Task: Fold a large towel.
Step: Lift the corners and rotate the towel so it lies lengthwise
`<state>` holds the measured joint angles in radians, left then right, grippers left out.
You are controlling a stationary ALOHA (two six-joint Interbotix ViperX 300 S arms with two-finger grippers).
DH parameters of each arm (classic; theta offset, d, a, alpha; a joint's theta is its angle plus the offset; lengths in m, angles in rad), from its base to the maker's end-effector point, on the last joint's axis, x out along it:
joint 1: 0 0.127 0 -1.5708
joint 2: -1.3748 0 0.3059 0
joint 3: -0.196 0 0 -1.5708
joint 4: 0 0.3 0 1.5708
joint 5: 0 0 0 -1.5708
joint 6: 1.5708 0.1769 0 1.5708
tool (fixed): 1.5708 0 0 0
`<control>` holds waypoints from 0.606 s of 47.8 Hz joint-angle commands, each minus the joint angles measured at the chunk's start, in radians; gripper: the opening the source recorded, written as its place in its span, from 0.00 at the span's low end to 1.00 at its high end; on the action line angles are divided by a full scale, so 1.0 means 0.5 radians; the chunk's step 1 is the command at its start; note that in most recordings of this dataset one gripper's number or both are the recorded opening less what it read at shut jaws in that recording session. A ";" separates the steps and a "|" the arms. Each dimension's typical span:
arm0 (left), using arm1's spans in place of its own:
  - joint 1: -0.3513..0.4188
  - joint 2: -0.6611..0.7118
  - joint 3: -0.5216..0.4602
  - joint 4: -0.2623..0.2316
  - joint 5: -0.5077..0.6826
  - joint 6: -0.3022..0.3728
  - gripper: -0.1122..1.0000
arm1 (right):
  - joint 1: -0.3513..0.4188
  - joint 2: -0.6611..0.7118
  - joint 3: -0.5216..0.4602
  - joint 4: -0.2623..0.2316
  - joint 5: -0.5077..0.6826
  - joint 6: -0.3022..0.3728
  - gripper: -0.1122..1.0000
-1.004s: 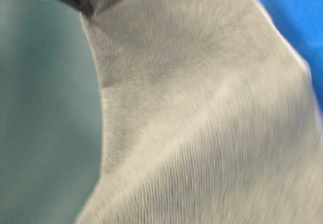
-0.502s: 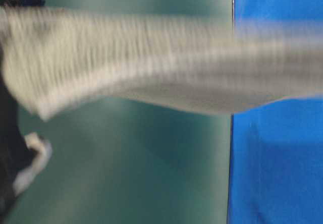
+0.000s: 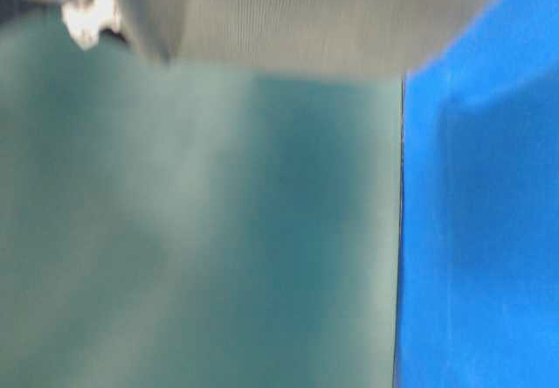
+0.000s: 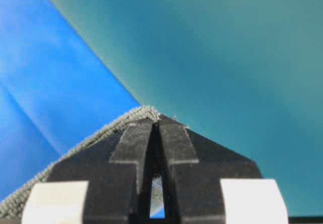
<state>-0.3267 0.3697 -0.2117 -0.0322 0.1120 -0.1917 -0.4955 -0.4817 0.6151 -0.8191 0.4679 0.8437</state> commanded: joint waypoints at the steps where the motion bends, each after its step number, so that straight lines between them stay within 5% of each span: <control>1: -0.095 0.055 -0.206 -0.003 0.003 0.012 0.13 | -0.052 -0.184 0.058 0.012 0.107 0.006 0.12; 11: -0.117 0.021 0.012 -0.018 0.104 -0.067 0.13 | -0.006 -0.172 0.163 0.049 0.120 -0.006 0.12; 19: -0.178 -0.181 0.534 -0.018 -0.003 -0.301 0.13 | 0.006 0.230 0.067 0.046 -0.086 -0.006 0.12; 29: -0.270 -0.399 1.261 -0.018 -0.463 -0.644 0.13 | 0.012 0.810 -0.224 0.037 -0.436 -0.012 0.12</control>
<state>-0.3881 0.2362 0.3359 -0.0383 -0.0430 -0.4801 -0.4740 -0.1473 0.5829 -0.7915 0.2961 0.8406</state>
